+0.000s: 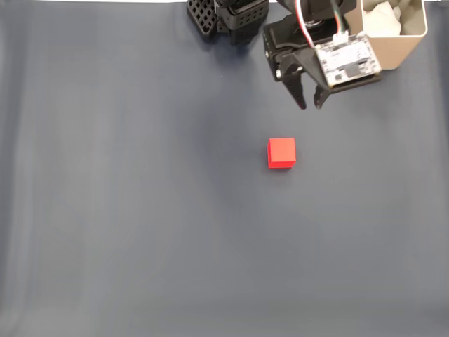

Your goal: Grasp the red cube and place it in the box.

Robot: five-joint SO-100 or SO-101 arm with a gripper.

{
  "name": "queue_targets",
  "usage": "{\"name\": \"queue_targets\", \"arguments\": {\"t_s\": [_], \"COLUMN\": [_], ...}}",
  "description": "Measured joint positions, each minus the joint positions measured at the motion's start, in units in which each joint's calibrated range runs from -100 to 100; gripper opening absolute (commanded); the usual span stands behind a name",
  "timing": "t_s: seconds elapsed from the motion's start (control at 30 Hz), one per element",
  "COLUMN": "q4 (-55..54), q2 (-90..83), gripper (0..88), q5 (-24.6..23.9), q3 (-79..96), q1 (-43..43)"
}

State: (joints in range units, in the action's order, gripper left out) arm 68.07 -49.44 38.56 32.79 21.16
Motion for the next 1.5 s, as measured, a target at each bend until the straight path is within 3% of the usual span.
{"name": "queue_targets", "arguments": {"t_s": [0.87, 1.5], "q4": [0.0, -4.8], "q2": [2.5, 10.1], "gripper": [41.2, 47.5], "q5": [2.1, 4.0], "q3": [-0.3, 3.3], "q1": [-8.0, -10.2]}}
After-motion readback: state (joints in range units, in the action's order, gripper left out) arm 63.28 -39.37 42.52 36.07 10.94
